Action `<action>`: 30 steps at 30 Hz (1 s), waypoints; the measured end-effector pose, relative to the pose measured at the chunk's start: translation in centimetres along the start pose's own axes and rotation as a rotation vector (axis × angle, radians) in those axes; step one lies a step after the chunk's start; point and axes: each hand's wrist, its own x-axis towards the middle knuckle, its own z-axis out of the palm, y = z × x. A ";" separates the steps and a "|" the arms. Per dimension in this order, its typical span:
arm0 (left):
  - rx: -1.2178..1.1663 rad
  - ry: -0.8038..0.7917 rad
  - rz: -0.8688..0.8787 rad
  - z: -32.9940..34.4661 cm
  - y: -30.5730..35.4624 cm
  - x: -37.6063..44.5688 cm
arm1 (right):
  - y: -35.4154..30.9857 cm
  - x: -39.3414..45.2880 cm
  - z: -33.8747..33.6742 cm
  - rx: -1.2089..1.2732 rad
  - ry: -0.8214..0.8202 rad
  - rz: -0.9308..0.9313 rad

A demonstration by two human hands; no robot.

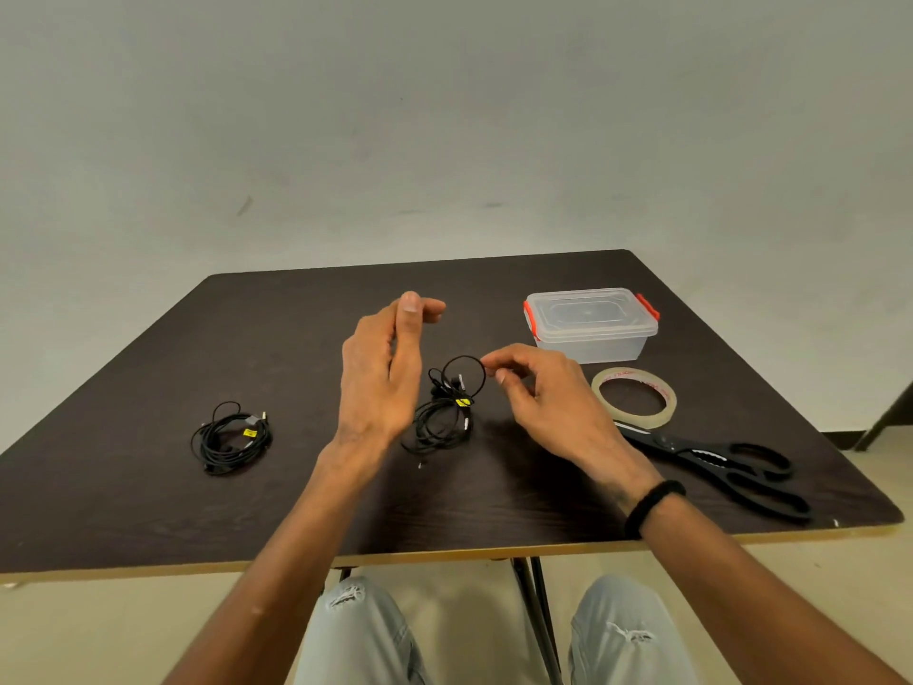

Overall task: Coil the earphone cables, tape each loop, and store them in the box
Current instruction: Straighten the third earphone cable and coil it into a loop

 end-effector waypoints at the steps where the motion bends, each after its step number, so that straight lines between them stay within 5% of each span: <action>1: 0.028 -0.032 0.002 0.0 0.0 0.1 | -0.1 0.0 0.0 0.006 0.000 0.005; 10: 0.248 -0.309 -0.008 -2.1 -3.9 -3.0 | -0.3 -1.9 2.1 -0.204 -0.168 -0.288; 15: 0.323 -0.264 0.052 -3.3 -4.4 -3.9 | -0.1 -2.9 1.6 -0.254 -0.238 -0.287; 21: 0.131 -0.279 -0.181 -4.1 -3.6 -3.1 | -0.1 -2.1 -0.3 -0.209 -0.212 -0.198; 26: 0.112 -0.152 -0.198 -3.4 -3.2 -1.7 | -0.3 -1.2 -0.1 -0.148 -0.171 -0.036; 30: 0.129 -0.173 -0.172 -2.3 -3.4 -1.2 | -1.1 -0.8 0.6 -0.170 -0.205 -0.074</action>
